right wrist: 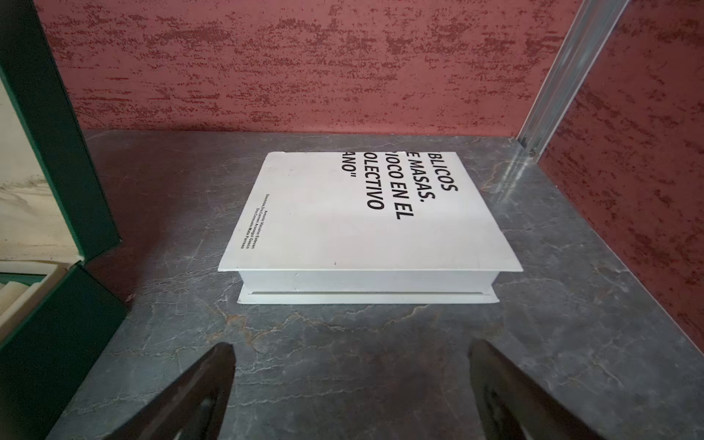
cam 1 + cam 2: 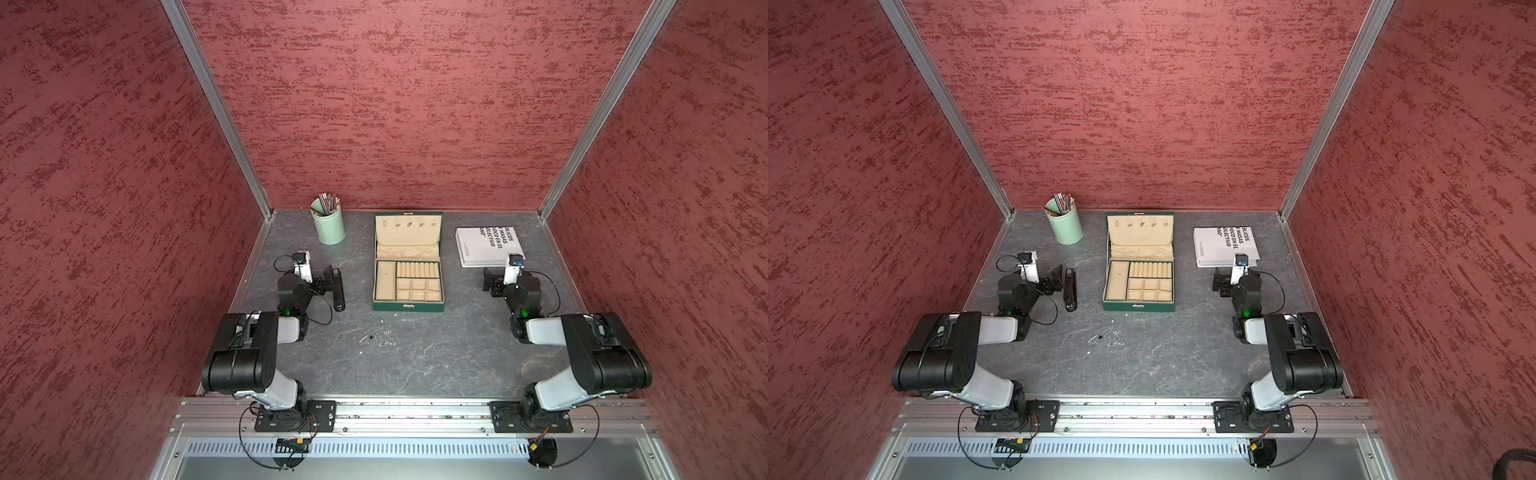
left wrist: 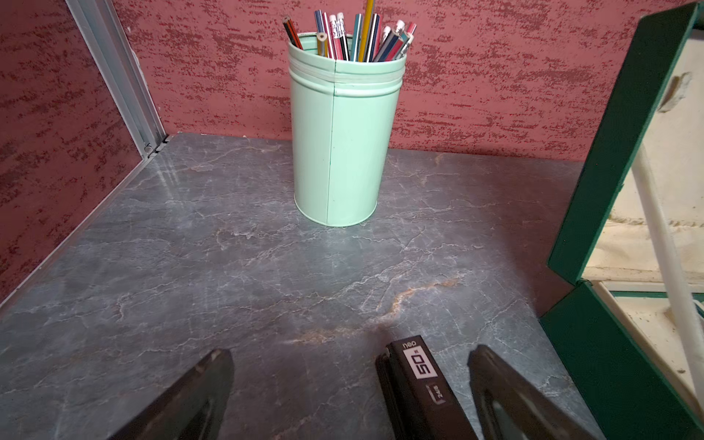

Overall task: Put jewelry chain into jewelry box
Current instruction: Move the jewelry box to the center of the board.

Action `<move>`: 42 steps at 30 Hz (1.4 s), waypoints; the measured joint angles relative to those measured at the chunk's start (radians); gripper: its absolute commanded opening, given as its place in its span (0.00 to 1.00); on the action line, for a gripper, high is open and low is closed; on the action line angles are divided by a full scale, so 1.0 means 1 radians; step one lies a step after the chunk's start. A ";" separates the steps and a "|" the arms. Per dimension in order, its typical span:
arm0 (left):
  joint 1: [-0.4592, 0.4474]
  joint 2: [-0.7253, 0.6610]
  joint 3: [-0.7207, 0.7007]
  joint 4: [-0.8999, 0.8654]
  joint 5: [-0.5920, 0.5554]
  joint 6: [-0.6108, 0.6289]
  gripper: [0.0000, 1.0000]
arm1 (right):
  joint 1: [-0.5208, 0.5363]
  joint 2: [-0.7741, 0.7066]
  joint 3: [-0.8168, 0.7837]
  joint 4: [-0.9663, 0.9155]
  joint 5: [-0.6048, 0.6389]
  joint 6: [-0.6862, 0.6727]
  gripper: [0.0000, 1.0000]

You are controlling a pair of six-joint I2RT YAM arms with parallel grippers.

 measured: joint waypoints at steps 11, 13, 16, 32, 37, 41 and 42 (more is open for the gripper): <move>-0.004 0.000 0.000 0.000 -0.005 0.000 1.00 | -0.001 0.000 0.000 0.000 0.000 0.000 0.99; -0.004 0.000 0.000 0.000 -0.004 0.000 1.00 | -0.001 0.000 0.000 0.000 0.000 0.000 0.99; -0.003 0.000 0.000 0.000 -0.005 0.000 1.00 | -0.002 0.000 0.000 0.000 0.000 0.000 0.99; -0.089 -0.327 0.517 -0.913 -0.266 -0.399 1.00 | 0.047 -0.254 0.468 -0.775 0.120 0.569 0.99; -0.150 -0.384 0.517 -1.116 -0.156 -0.562 1.00 | 0.125 -0.141 0.566 -1.023 0.030 0.694 0.96; -0.315 -0.328 0.517 -1.205 -0.090 -0.591 1.00 | 0.234 -0.089 0.605 -1.147 -0.029 0.692 0.83; -0.351 -0.307 0.517 -1.213 -0.066 -0.594 1.00 | 0.255 -0.088 0.603 -1.163 -0.049 0.692 0.82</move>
